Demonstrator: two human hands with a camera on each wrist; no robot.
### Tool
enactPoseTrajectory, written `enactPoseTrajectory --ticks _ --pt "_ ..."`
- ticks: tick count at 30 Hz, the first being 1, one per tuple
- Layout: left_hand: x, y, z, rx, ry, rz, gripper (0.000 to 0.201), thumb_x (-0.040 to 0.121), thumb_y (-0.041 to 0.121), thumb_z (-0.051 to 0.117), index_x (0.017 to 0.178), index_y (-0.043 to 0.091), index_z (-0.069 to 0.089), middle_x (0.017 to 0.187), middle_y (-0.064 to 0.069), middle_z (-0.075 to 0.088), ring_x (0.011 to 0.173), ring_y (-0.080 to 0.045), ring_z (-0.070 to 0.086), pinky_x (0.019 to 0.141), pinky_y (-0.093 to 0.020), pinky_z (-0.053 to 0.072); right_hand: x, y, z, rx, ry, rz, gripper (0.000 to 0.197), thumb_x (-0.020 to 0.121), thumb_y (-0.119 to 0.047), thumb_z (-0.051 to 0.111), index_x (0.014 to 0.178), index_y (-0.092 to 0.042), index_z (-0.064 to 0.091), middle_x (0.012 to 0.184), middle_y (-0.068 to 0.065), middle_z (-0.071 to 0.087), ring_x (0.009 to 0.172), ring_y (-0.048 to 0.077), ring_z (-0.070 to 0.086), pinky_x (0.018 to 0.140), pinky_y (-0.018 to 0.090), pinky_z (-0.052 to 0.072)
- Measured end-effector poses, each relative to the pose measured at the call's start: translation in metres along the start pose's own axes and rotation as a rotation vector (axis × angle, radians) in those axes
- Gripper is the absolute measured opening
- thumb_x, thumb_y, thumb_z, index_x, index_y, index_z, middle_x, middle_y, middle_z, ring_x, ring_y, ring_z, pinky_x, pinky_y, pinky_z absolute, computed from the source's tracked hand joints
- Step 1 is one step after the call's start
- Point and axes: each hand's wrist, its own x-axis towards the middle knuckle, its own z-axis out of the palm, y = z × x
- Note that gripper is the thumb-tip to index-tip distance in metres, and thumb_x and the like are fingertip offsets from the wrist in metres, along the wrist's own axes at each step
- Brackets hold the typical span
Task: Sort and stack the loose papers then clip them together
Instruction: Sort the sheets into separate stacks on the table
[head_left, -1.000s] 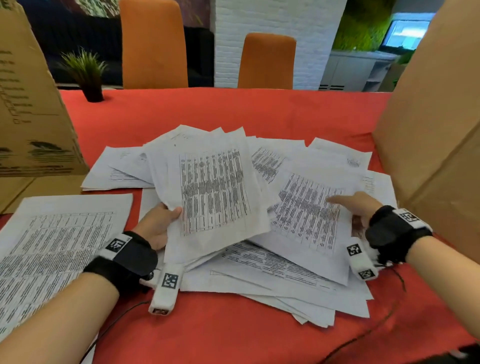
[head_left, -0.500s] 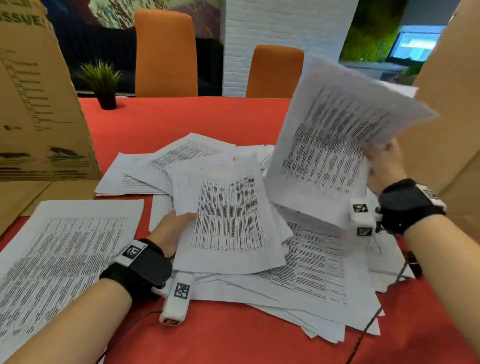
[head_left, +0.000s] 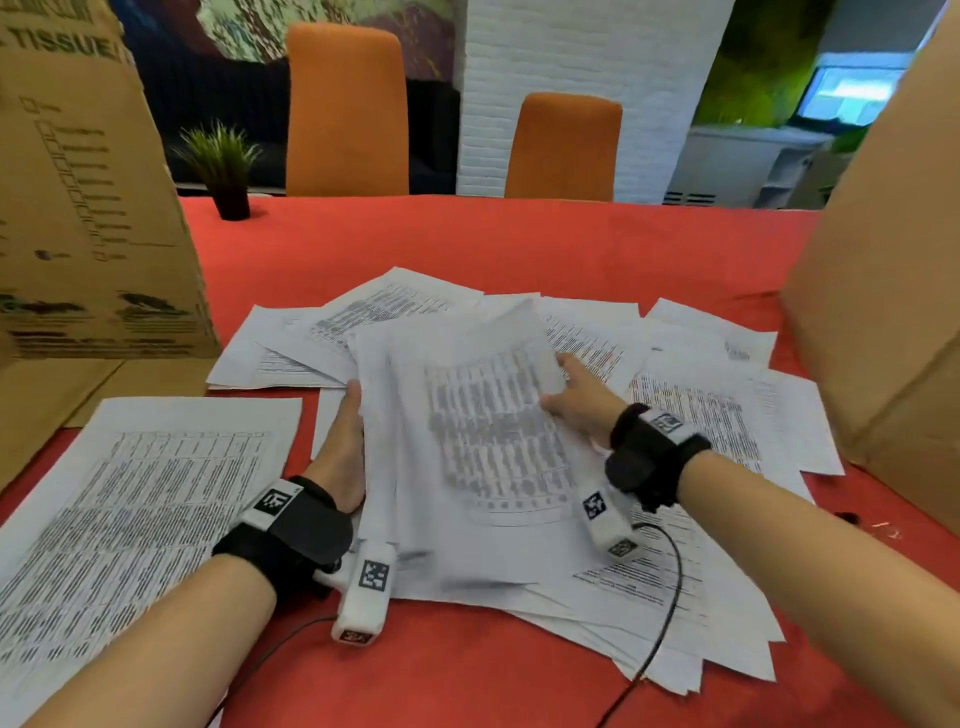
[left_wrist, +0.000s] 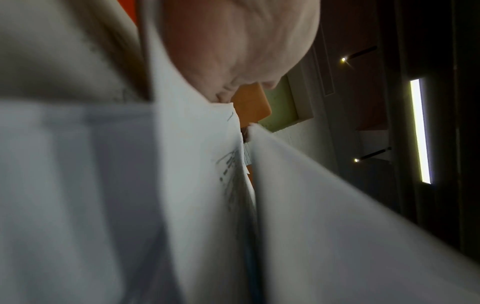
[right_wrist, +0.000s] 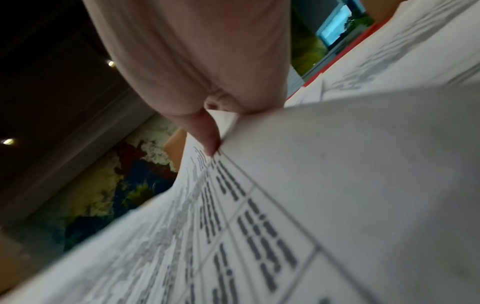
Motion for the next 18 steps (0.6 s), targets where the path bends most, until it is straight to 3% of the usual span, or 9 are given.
enactPoseTrajectory --ticks 2,3,5,7,9,11,12,15,18 --pt "-0.002 0.001 0.000 0.027 -0.024 -0.011 0.054 0.091 0.066 0.033 0.121 0.031 0.061 0.115 0.003 0.069 0.108 -0.016 0.063 0.093 -0.036 0.047 -0.002 -0.010 0.019 -0.095 -0.123 -0.014 0.070 0.091 -0.001 0.055 0.147 -0.026 0.023 0.123 0.011 0.057 0.094 0.033 0.065 0.081 0.046 0.057" --pt "0.001 -0.001 -0.002 0.067 -0.032 -0.013 0.053 0.088 0.063 0.047 0.126 0.028 0.060 0.122 0.000 0.067 0.115 -0.019 0.060 0.100 -0.041 0.044 0.000 -0.012 0.019 -0.110 -0.209 -0.028 0.075 0.093 -0.007 0.057 0.151 -0.029 0.016 0.130 0.009 0.054 0.099 0.032 0.064 0.082 0.043 0.057" --pt "0.006 -0.006 -0.004 0.146 0.016 -0.023 0.050 0.087 0.031 0.066 0.133 0.015 0.054 0.132 -0.012 0.060 0.120 -0.029 0.058 0.105 -0.047 0.042 0.000 -0.021 0.008 -0.120 -0.289 -0.005 0.082 0.094 -0.020 0.060 0.154 -0.028 0.004 0.145 0.009 0.045 0.114 0.030 0.059 0.094 0.041 0.052" --pt "0.010 -0.010 -0.009 0.123 0.062 -0.059 0.042 0.093 0.002 0.055 0.135 0.003 0.049 0.131 -0.021 0.058 0.116 -0.036 0.058 0.097 -0.049 0.047 -0.003 -0.022 -0.014 -0.429 -0.160 0.009 0.084 0.093 -0.036 0.060 0.155 -0.019 0.006 0.153 0.012 0.036 0.129 0.031 0.049 0.106 0.041 0.041" --pt "0.012 -0.011 -0.012 0.036 0.060 -0.098 0.038 0.097 0.000 0.045 0.135 0.003 0.049 0.130 -0.021 0.058 0.116 -0.038 0.057 0.091 -0.050 0.048 -0.010 -0.015 -0.040 -0.888 -0.140 0.086 0.090 0.085 -0.059 0.059 0.152 -0.012 0.022 0.155 0.011 0.033 0.136 0.028 0.042 0.112 0.040 0.035" --pt "0.016 -0.009 -0.015 -0.061 0.078 -0.119 0.034 0.099 0.003 0.041 0.132 0.006 0.051 0.127 -0.020 0.060 0.113 -0.037 0.059 0.092 -0.051 0.048 -0.021 -0.005 -0.057 -1.132 -0.269 0.225 0.098 0.070 -0.076 0.061 0.142 -0.012 0.039 0.143 0.007 0.050 0.122 0.026 0.053 0.103 0.038 0.042" --pt "0.019 -0.009 -0.017 -0.104 0.090 -0.123 0.034 0.100 0.004 0.039 0.132 0.006 0.051 0.127 -0.019 0.060 0.111 -0.035 0.059 0.094 -0.051 0.047 -0.030 -0.002 -0.061 -1.152 -0.325 0.269 0.096 0.064 -0.077 0.065 0.136 -0.016 0.043 0.131 0.004 0.058 0.109 0.023 0.058 0.094 0.034 0.045" --pt "0.019 -0.009 -0.017 -0.182 0.105 -0.136 0.036 0.102 0.006 0.036 0.135 0.009 0.049 0.129 -0.017 0.059 0.106 -0.032 0.061 0.091 -0.050 0.047 -0.038 0.015 -0.063 -1.055 -0.416 0.287 0.075 0.060 -0.063 0.080 0.116 -0.020 0.051 0.088 -0.004 0.071 0.070 0.013 0.062 0.072 0.027 0.047" --pt "0.018 -0.008 -0.015 -0.214 0.108 -0.136 0.036 0.102 0.007 0.036 0.134 0.011 0.050 0.123 -0.015 0.063 0.103 -0.031 0.063 0.089 -0.050 0.049 -0.040 0.026 -0.062 -0.962 -0.469 0.213 0.047 0.071 -0.051 0.078 0.100 -0.019 0.064 0.088 0.000 0.074 0.062 0.010 0.062 0.069 0.025 0.050"
